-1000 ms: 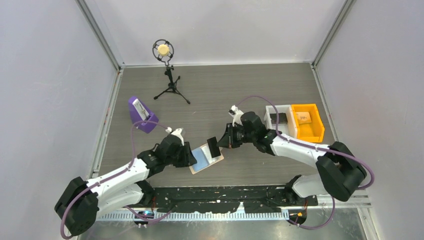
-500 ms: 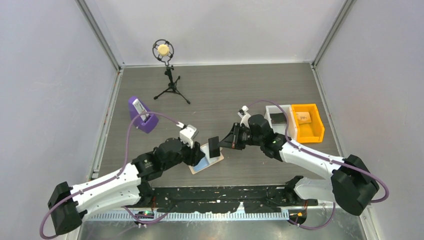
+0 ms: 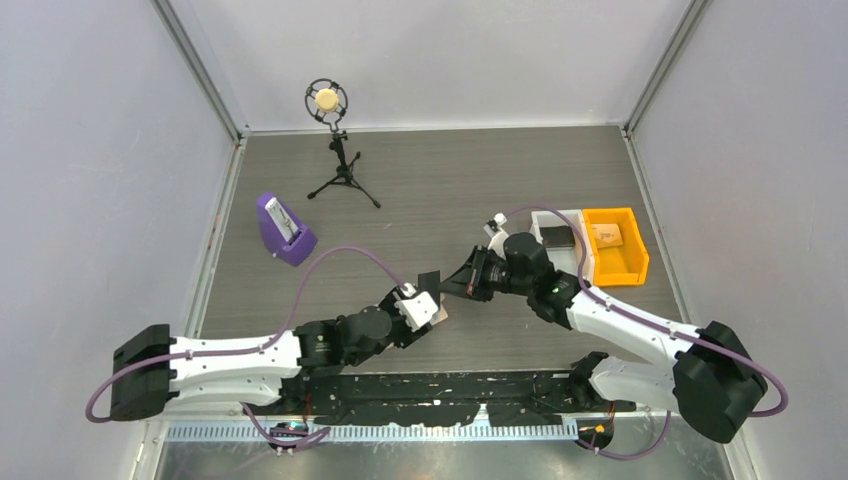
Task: Take the credit cards out of the card holder
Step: Place the credit card in the storage box.
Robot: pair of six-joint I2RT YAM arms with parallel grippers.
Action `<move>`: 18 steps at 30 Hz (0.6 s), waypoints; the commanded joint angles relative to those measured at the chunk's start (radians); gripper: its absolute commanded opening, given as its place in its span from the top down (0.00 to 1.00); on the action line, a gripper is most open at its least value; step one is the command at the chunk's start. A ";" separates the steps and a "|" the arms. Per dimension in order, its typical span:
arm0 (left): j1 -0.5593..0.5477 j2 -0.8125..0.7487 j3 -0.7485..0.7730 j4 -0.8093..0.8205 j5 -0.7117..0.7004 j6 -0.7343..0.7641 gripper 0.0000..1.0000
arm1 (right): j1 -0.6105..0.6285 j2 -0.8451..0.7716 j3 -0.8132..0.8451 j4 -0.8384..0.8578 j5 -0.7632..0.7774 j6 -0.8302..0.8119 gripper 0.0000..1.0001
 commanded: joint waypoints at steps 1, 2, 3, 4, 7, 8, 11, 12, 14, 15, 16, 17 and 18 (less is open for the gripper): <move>-0.043 0.055 0.054 0.124 -0.155 0.121 0.47 | -0.001 -0.035 -0.006 0.052 0.009 0.034 0.95; -0.049 0.072 0.058 0.130 -0.167 0.134 0.47 | -0.001 -0.038 -0.008 0.054 0.008 0.041 0.95; -0.058 0.086 0.062 0.137 -0.177 0.144 0.48 | -0.001 -0.041 -0.008 0.057 0.007 0.043 0.95; -0.065 0.101 0.065 0.144 -0.191 0.159 0.49 | -0.001 -0.042 -0.009 0.058 0.007 0.047 0.95; -0.093 0.132 0.068 0.179 -0.251 0.195 0.50 | -0.001 -0.043 -0.009 0.060 0.006 0.052 0.95; -0.103 0.142 0.069 0.190 -0.263 0.207 0.52 | -0.001 -0.042 -0.011 0.060 0.004 0.057 0.95; -0.125 0.164 0.069 0.222 -0.299 0.236 0.59 | -0.001 -0.036 -0.019 0.079 -0.003 0.069 0.95; -0.129 0.169 0.069 0.225 -0.311 0.239 0.65 | -0.001 -0.034 -0.023 0.085 -0.007 0.076 0.95; -0.135 0.175 0.069 0.225 -0.323 0.239 0.80 | -0.001 -0.030 -0.027 0.098 -0.012 0.079 0.94; -0.136 0.176 0.069 0.222 -0.327 0.234 0.86 | -0.001 -0.029 -0.027 0.098 -0.013 0.077 0.93; -0.136 0.177 0.071 0.213 -0.330 0.226 0.92 | -0.001 -0.030 -0.024 0.098 -0.014 0.068 0.90; -0.137 0.175 0.074 0.200 -0.332 0.212 0.96 | -0.002 -0.032 -0.022 0.092 -0.014 0.059 0.88; -0.137 0.173 0.075 0.186 -0.335 0.194 0.99 | -0.002 -0.033 -0.012 0.086 -0.012 0.027 0.82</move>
